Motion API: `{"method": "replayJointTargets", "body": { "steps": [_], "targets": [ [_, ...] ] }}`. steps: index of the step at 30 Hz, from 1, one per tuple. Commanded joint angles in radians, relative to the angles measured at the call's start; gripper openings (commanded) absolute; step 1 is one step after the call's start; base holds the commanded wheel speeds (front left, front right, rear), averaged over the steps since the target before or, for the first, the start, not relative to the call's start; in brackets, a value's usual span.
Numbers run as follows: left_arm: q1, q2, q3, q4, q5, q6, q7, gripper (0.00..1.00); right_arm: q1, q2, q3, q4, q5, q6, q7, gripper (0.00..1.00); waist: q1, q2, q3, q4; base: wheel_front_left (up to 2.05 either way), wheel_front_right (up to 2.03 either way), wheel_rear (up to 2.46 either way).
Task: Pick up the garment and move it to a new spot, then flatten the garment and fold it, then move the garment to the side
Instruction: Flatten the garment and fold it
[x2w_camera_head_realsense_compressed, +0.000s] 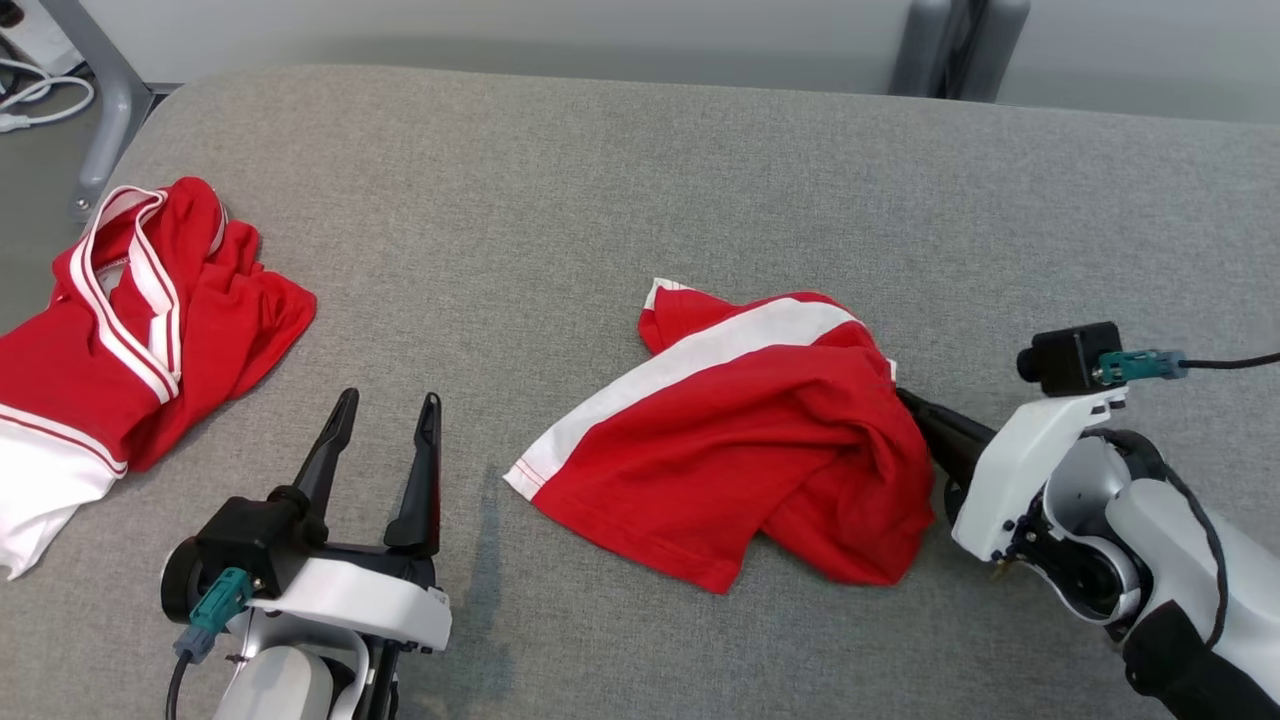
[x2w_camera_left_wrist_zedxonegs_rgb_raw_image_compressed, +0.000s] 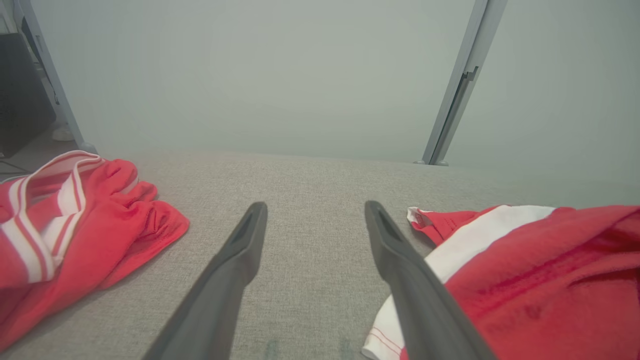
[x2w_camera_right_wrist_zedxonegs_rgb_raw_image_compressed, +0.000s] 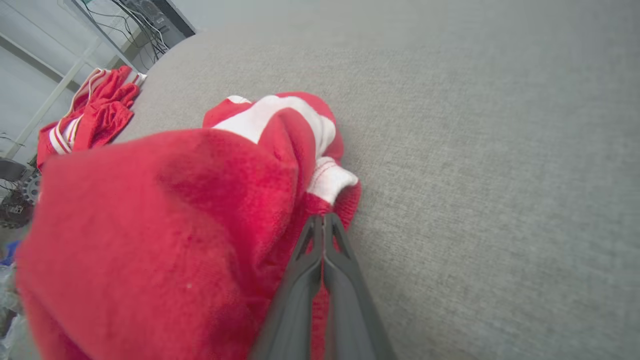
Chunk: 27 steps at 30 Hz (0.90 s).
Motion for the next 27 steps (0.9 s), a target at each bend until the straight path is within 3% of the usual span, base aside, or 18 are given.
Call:
{"method": "replayJointTargets", "body": {
  "steps": [1,7,16,21,27],
  "targets": [
    [-0.018,0.004,0.005,0.001,-0.008,-0.003,-0.006,1.0,-0.013,-0.011,0.0,-0.005,0.017,0.001,-0.014,0.0,0.0,0.0,-0.001,-0.001,0.0,0.0,0.0],
    [-0.022,0.0,0.011,0.014,-0.009,-0.003,-0.014,1.0,-0.073,-0.082,-0.007,-0.022,0.015,0.001,-0.127,0.0,0.0,0.0,-0.004,-0.016,0.0,0.0,0.0],
    [-0.012,-0.004,0.019,0.027,-0.012,-0.003,-0.023,1.0,-0.169,-0.181,0.0,-0.095,-0.062,0.001,-0.199,0.0,0.0,0.0,-0.025,-0.052,0.0,0.0,0.0],
    [-0.007,-0.006,0.022,0.026,-0.016,-0.007,-0.026,1.0,-0.085,-0.202,0.039,-0.142,-0.138,0.0,-0.162,0.0,0.0,0.0,-0.027,-0.067,0.0,0.0,0.0],
    [-0.013,-0.012,0.018,0.031,-0.019,-0.013,-0.028,1.0,0.09,-0.169,0.03,-0.112,-0.188,0.0,-0.147,0.0,0.0,0.0,-0.015,-0.085,0.0,0.0,0.0]
  ]
}}
